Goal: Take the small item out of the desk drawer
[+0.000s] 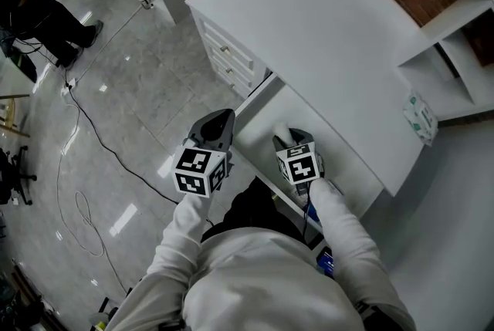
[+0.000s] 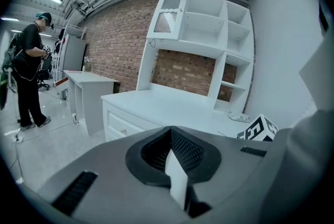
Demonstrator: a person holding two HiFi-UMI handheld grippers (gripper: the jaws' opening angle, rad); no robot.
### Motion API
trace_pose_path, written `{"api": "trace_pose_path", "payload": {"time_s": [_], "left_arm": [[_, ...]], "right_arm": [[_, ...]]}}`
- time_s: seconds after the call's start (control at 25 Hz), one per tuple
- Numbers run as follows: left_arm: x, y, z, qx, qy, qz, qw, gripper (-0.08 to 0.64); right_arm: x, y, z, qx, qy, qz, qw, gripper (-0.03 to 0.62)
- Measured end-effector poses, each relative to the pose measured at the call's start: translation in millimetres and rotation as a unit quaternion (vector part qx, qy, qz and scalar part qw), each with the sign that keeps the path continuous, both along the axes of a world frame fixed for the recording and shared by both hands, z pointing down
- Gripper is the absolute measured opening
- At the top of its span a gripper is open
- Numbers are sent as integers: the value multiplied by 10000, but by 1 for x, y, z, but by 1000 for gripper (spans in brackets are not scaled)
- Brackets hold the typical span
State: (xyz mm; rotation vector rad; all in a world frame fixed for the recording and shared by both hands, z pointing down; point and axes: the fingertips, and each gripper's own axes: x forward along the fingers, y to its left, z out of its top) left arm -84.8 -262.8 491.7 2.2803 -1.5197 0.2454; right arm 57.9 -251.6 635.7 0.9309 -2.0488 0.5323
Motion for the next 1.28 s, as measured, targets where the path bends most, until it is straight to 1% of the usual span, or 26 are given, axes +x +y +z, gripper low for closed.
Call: {"api": "trace_pose_path", "payload": {"time_s": [0.28, 0.44, 0.64, 0.88, 1.28], "left_arm": [[11, 3, -9, 122, 8, 195, 9997, 18], [16, 4, -13, 193, 16, 294, 9994, 18], [21, 4, -19, 276, 21, 400, 9988, 18], [26, 6, -25, 357, 28, 517, 9980, 18], [34, 10, -33, 464, 37, 657, 9968, 18]], "right_arm": [[-2, -12, -59, 625, -515, 325, 9962, 204], [1, -15, -88, 929, -731, 505, 9917, 204], [3, -14, -121, 1313, -927, 621, 9850, 204], [8, -10, -155, 1726, -1156, 790, 9750, 204], [26, -2, -201, 2304, -1520, 1158, 9541, 204]]}}
